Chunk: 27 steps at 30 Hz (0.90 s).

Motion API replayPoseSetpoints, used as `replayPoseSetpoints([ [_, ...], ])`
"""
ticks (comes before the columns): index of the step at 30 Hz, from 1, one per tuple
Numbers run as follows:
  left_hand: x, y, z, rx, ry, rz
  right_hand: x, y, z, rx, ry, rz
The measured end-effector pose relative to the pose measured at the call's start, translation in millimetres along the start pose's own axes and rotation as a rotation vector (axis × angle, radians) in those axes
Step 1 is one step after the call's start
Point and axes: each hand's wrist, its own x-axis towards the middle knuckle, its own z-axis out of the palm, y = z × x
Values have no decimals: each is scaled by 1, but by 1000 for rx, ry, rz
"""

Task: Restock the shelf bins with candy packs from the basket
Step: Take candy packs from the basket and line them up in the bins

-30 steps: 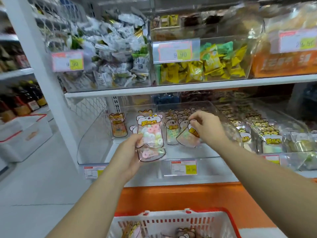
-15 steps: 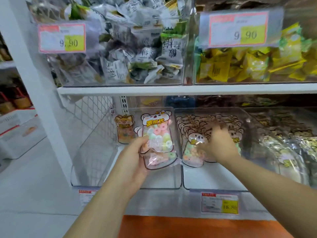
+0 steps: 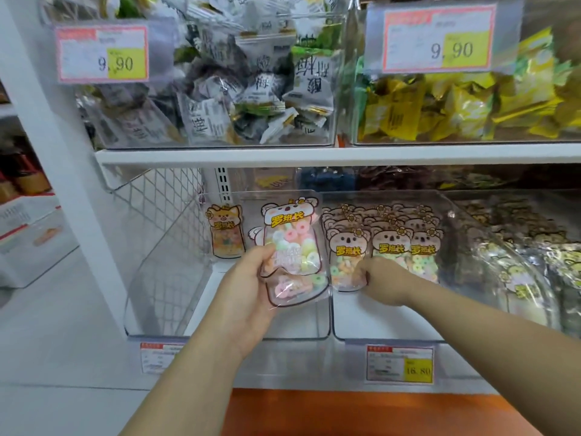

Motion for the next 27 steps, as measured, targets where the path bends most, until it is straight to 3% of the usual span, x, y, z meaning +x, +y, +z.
replayPoseSetpoints([
  [5, -4, 2, 9, 140, 42, 71, -13, 0, -9, 51, -76, -44],
  [10, -11, -2, 39, 255, 58, 130, -47, 3, -43, 226, 108, -44],
  [13, -13, -12, 61, 357, 48, 136, -79, -3, -68, 788, 225, 42],
  [15, -10, -22, 76, 463, 34, 139, -101, -4, -87, 1250, 153, 78],
  [16, -6, -28, 82, 523, 10, 134, -112, -4, -95, 1350, 110, 61],
  [19, 10, -48, 99, 687, -6, 112, -133, 0, -103, 1164, 148, -45],
  [23, 44, -73, 101, 820, 76, 137, -127, 16, -107, 791, 401, 103],
  [27, 75, -77, 93, 813, 243, 182, -106, 32, -101, 380, 446, 206],
])
